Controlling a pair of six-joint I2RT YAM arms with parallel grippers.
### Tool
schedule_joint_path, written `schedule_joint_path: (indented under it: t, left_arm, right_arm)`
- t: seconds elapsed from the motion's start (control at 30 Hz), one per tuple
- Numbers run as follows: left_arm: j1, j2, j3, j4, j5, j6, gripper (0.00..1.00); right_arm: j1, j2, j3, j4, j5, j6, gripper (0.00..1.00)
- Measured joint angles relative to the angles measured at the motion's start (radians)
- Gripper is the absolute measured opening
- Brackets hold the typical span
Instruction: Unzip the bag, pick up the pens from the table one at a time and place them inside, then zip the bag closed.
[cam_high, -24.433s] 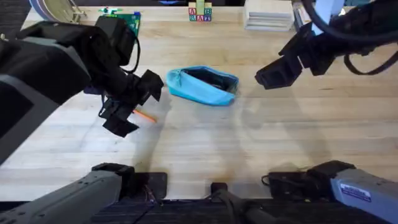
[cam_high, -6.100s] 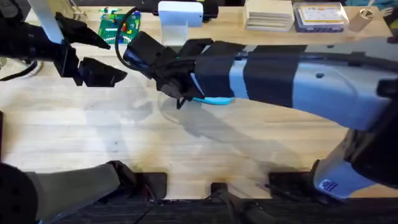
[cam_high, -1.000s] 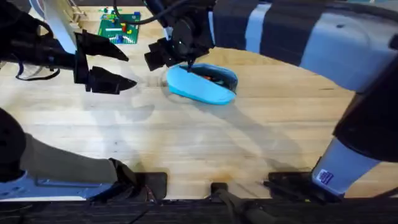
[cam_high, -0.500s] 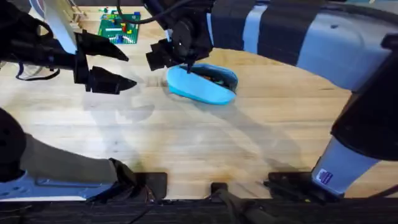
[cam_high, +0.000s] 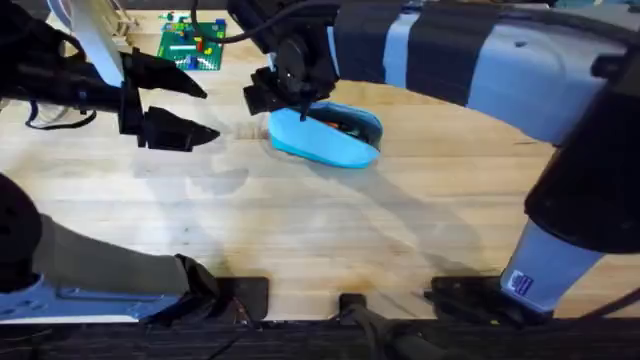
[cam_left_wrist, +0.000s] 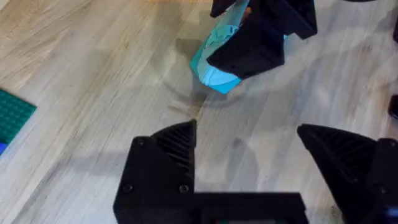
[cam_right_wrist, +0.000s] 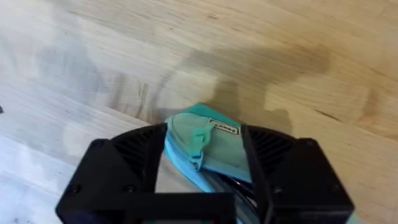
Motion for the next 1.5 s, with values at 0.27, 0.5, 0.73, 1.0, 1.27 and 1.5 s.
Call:
schedule_joint_path:
  t: [0.27,0.5,0.73,1.0,1.27,1.5]
  left_arm:
    - [0.000,0.000,0.000,0.000,0.000,0.000,0.994]
    - [0.000,0.000,0.000,0.000,0.000,0.000,0.994]
    - [0.000,0.000,0.000,0.000,0.000,0.000,0.994]
    - [0.000,0.000,0.000,0.000,0.000,0.000,0.994]
    - [0.000,0.000,0.000,0.000,0.000,0.000,0.994]
    - [0.000,0.000,0.000,0.000,0.000,0.000,0.993]
  right_arm:
    - [0.000,0.000,0.000,0.001,0.000,0.000,0.439]
    - [0.000,0.000,0.000,0.003,-0.001,0.003,0.234]
    - [0.000,0.000,0.000,0.007,-0.004,0.004,0.043]
    - [0.000,0.000,0.000,0.007,-0.004,0.003,0.031]
    - [0.000,-0.021,0.000,0.006,-0.004,0.002,0.030]
    - [-0.001,-0.083,0.000,0.003,-0.003,0.002,0.030]
